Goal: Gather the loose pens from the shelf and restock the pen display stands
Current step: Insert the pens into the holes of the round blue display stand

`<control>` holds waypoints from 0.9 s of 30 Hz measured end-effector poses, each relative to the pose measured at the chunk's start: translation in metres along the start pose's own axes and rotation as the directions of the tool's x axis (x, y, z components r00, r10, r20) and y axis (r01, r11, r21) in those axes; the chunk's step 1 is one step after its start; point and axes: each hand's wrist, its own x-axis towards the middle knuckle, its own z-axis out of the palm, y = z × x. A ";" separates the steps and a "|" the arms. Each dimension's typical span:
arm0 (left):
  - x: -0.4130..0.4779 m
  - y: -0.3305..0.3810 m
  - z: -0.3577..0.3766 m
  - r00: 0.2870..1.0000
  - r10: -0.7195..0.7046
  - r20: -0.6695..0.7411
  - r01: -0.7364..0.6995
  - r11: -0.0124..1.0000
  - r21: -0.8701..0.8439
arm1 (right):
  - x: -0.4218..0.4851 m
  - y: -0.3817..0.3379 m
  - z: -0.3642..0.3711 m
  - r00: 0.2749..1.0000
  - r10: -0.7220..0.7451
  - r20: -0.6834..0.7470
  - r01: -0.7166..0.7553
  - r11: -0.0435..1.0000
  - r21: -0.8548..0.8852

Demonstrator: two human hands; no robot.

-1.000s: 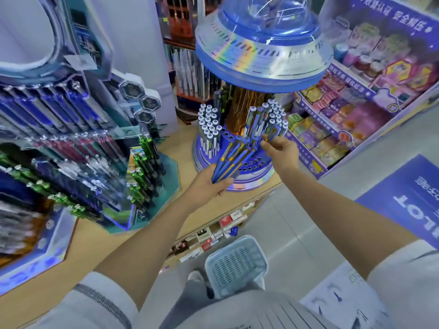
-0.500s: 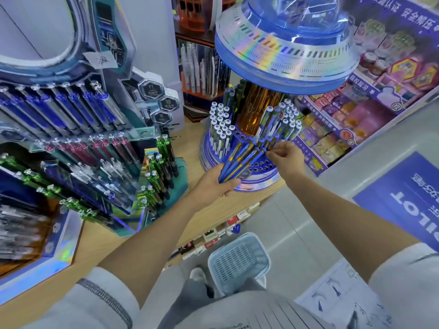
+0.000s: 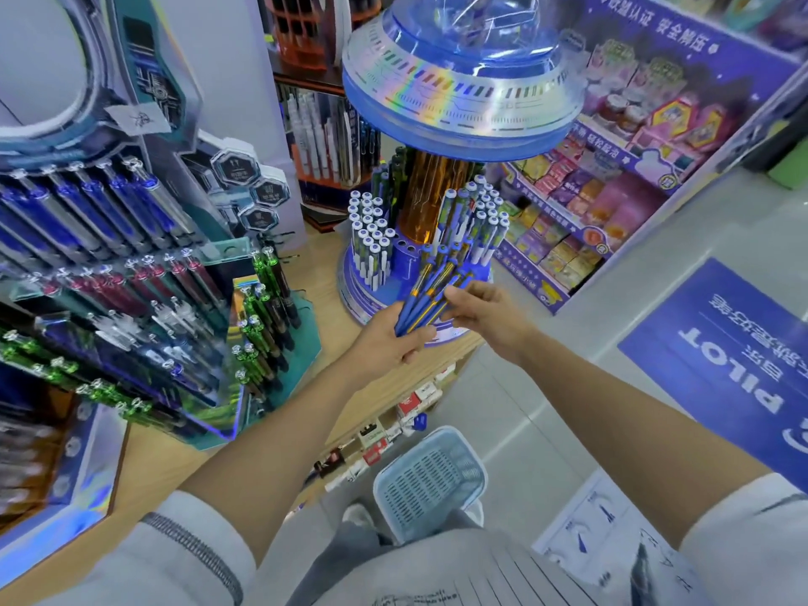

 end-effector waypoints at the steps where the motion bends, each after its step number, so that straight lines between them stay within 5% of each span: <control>1: 0.000 0.001 0.000 1.000 -0.014 0.000 0.014 1.000 -0.013 | -0.001 -0.001 -0.002 1.000 -0.006 -0.017 0.006 1.000 0.003; 8: 0.009 0.002 -0.004 0.999 -0.030 -0.036 0.031 0.999 0.030 | 0.002 -0.009 -0.027 0.972 -0.063 -0.225 0.070 0.997 0.025; 13: 0.010 0.003 -0.011 0.998 -0.050 -0.047 0.054 0.994 0.093 | 0.018 -0.017 -0.046 0.843 -0.210 -0.496 0.173 0.977 -0.121; 27: 0.009 0.010 -0.020 0.995 -0.096 -0.037 0.099 0.991 0.094 | 0.039 -0.028 -0.030 0.832 -0.337 -0.440 0.095 0.869 -0.485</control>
